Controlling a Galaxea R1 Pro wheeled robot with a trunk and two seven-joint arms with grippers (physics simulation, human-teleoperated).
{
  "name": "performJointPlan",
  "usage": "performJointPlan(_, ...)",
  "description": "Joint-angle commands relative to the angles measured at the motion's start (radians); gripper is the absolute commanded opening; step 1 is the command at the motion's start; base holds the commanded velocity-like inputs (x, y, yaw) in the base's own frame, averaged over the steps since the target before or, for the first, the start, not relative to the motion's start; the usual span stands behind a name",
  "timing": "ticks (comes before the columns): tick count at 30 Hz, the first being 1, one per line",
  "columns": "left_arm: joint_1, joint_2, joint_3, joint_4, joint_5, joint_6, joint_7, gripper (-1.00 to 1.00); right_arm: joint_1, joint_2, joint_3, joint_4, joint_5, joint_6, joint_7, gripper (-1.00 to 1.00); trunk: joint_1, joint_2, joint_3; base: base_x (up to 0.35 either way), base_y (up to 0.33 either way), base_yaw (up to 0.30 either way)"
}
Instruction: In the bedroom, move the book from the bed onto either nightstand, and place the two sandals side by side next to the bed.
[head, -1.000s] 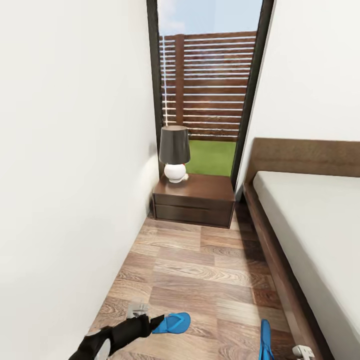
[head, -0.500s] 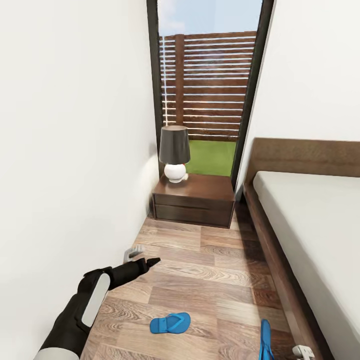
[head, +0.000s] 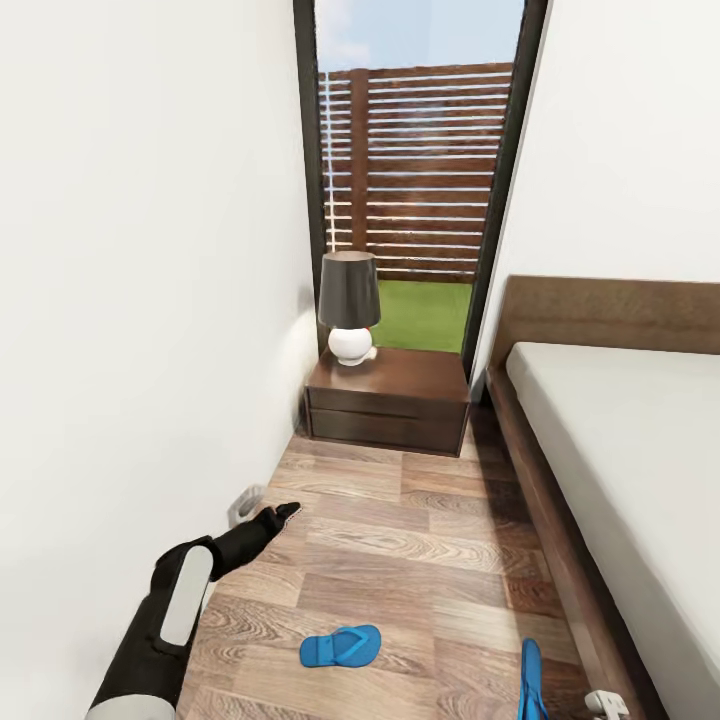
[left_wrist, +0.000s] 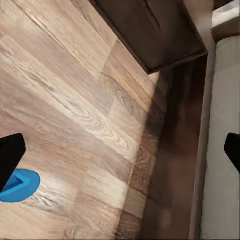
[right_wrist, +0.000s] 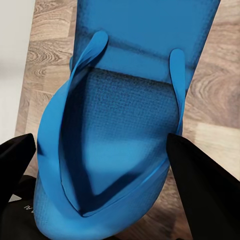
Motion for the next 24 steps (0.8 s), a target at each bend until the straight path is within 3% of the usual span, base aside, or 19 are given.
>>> performJointPlan(1, -0.001, -0.009, 0.013, -0.001, 0.021, -0.007, 0.037, 1.0, 0.0, 0.0, -0.009, -0.001, 0.01, 0.002, 0.003, -1.0, 0.0, 0.0, -0.001, 0.0, 0.0, 0.0)
performJointPlan(2, -0.005, -0.028, 0.03, -0.001, 0.105, -0.071, 0.183, 1.0, 0.0, 0.0, -0.009, -0.001, 0.01, 0.002, 0.003, -1.0, 0.0, 0.0, -0.001, 0.0, 0.0, 0.0)
performJointPlan(3, -0.007, -0.041, 0.038, -0.002, 0.263, -0.192, 0.412, 1.0, 0.0, 0.001, -0.009, -0.001, 0.011, 0.002, 0.003, -1.0, 0.0, 0.0, -0.001, 0.0, 0.0, 0.0)
performJointPlan(5, -0.014, -0.046, 0.019, -0.004, 0.427, -0.317, 0.618, 1.0, 0.0, 0.001, -0.009, -0.001, 0.012, 0.002, 0.003, -1.0, 0.0, 0.0, -0.001, 0.0, 0.0, 0.0)
performJointPlan(6, -0.027, -0.046, -0.044, -0.005, 0.509, -0.405, 0.726, 1.0, 0.0, 0.001, -0.009, -0.001, 0.012, 0.002, 0.002, -1.0, 0.0, 0.0, -0.001, 0.0, 0.0, 0.0)
performJointPlan(8, -0.038, -0.046, -0.112, -0.005, 0.562, -0.489, 0.8, 1.0, 0.0, 0.001, -0.009, -0.001, 0.012, 0.002, 0.002, -1.0, 0.0, 0.0, -0.001, 0.0, 0.0, 0.0)
performJointPlan(10, -0.043, -0.047, -0.151, -0.004, 0.592, -0.559, 0.838, 1.0, 0.0, 0.001, -0.009, -0.001, 0.013, 0.002, 0.001, -1.0, 0.0, 0.0, -0.001, 0.0, 0.0, 0.0)
performJointPlan(14, -0.045, -0.048, -0.164, -0.004, 0.637, -0.58, 0.85, 1.0, 0.0, 0.001, -0.009, -0.001, 0.013, 0.002, 0.001, -1.0, 0.0, 0.0, -0.001, 0.0, 0.0, 0.0)
performJointPlan(15, -0.045, -0.048, -0.166, -0.003, 0.687, -0.584, 0.851, 1.0, 0.0, 0.001, -0.009, -0.001, 0.013, 0.002, 0.001, -1.0, 0.0, 0.0, -0.001, 0.0, 0.0, 0.0)
performJointPlan(17, -0.045, -0.048, -0.168, -0.002, 0.716, -0.586, 0.85, 1.0, 0.0, 0.001, -0.009, -0.001, 0.013, 0.002, 0.001, -1.0, 0.0, 0.0, -0.001, 0.0, 0.0, 0.0)
performJointPlan(24, -0.045, -0.049, -0.215, 0.002, 0.761, -0.586, 0.853, 1.0, 0.0, 0.001, -0.009, -0.001, 0.013, 0.002, 0.001, -1.0, 0.0, 0.0, -0.001, 0.0, 0.0, 0.0)
